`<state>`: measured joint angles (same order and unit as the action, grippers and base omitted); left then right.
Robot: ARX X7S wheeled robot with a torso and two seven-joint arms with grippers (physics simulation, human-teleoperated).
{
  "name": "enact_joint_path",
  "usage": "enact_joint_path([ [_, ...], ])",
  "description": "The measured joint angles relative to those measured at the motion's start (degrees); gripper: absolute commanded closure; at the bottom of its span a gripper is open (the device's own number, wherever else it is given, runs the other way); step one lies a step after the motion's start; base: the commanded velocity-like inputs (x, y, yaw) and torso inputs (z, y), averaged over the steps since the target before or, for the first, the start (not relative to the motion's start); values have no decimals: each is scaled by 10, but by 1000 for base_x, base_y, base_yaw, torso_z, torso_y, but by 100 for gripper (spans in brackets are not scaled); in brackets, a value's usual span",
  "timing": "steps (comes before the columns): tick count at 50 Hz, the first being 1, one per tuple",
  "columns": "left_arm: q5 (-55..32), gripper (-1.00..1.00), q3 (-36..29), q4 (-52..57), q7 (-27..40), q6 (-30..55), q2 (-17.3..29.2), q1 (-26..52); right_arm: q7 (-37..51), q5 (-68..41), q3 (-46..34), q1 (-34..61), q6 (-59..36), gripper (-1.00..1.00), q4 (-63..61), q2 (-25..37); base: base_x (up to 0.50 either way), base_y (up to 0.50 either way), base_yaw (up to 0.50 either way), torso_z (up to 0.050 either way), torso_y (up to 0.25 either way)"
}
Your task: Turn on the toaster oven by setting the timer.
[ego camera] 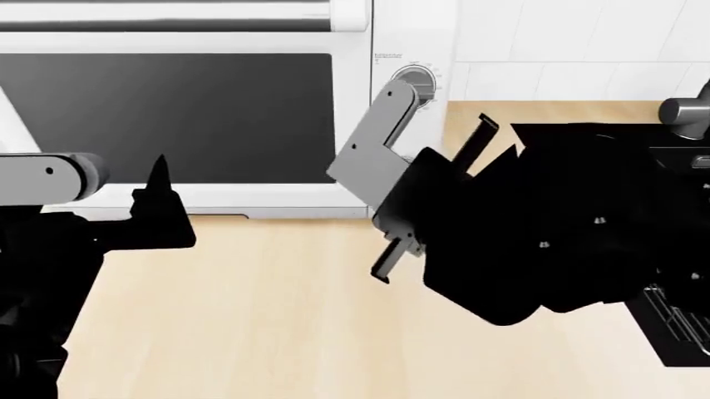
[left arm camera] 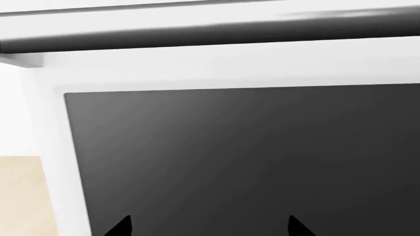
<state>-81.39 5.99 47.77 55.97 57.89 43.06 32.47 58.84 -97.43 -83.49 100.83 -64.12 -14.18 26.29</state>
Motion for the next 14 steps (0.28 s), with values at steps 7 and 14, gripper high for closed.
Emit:
enact_joint_path([
  [7,0,-100,-1,0,0,-2,1,0,6,-16,11,-6,15,100,4,7,0,0,0,0,0],
  [14,0,-100,-2,1,1,-4,2,-1,9,-30,21,-12,30,100,6,16,0,0,0,0,0],
])
